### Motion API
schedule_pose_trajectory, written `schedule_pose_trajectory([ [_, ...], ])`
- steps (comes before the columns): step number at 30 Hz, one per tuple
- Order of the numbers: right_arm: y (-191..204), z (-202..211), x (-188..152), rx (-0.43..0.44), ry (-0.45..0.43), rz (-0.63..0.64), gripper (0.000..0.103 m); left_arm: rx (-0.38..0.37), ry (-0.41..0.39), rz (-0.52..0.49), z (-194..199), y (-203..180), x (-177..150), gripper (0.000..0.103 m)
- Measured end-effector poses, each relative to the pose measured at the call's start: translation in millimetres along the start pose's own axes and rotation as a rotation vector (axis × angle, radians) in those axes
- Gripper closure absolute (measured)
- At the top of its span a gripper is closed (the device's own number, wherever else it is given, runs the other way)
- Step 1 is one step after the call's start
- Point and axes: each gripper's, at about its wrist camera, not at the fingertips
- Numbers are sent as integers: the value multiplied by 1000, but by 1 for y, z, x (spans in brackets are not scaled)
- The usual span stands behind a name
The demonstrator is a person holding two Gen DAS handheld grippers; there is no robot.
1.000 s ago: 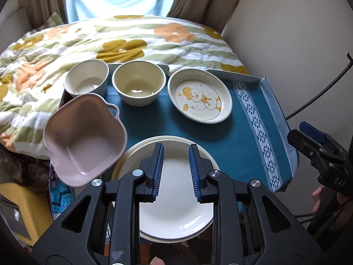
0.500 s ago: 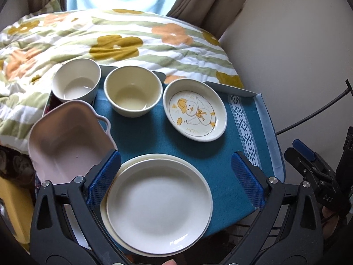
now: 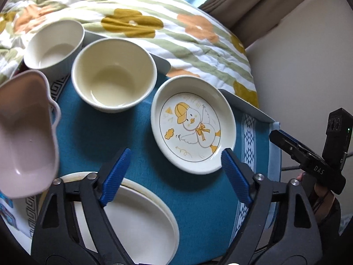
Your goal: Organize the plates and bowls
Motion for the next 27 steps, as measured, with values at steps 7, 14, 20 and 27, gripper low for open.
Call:
schedule_pose_trajectory([
  [7, -18, -75, 20, 94, 172, 148, 50, 84, 62, 107, -66, 0, 0, 60],
  [14, -17, -107, 21, 142, 225, 226, 76, 150, 64, 120, -82, 0, -4, 76],
  [20, -15, -113, 22, 163, 234, 251, 89, 170, 51, 128, -82, -2, -5, 86],
  [27, -15, -110, 21, 178, 232, 280, 89, 216, 32, 96, -79, -11, -4, 86],
])
Point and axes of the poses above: each gripper's, at about its wrist camera, not at the fingertips, and z roughly against the way its jaws point, y to its left, x to its top, and after that the axes turned 14 degrees about -z, right-handed
